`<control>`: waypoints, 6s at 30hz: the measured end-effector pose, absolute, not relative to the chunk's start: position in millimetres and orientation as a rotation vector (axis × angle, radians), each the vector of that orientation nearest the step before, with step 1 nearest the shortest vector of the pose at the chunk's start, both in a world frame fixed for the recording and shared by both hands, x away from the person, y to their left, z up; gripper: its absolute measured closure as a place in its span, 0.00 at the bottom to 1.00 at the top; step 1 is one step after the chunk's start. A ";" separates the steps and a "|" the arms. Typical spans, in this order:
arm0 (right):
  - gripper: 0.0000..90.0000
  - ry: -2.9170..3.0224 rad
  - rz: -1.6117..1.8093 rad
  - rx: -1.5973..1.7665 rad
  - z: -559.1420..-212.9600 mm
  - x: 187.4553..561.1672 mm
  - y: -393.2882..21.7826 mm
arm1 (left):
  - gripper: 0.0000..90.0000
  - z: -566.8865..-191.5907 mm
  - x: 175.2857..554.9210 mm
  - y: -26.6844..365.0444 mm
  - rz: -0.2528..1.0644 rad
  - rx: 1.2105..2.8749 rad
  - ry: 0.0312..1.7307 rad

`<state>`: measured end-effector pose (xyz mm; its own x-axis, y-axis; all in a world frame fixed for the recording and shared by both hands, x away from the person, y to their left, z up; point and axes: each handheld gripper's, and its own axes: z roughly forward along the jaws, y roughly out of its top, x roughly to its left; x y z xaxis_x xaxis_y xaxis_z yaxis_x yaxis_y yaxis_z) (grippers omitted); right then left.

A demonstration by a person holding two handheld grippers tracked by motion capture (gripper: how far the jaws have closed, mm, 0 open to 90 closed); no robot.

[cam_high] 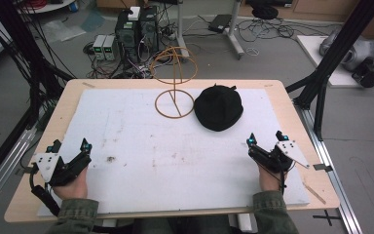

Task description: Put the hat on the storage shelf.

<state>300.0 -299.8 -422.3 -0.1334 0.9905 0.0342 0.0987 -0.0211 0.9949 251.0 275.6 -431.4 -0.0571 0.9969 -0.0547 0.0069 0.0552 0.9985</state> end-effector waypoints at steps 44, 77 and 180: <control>0.07 1.389 1.274 1.211 -412.1 322.4 -282.3 | 0.19 -432.0 256.2 272.1 1.236 1.184 1.260; 0.07 1.554 1.189 1.300 -401.4 415.6 -232.8 | 0.19 -433.4 259.3 270.6 1.213 1.208 1.256; 0.97 1.392 1.536 1.148 -314.7 408.2 -235.5 | 0.23 -434.9 260.0 274.1 1.146 1.190 1.270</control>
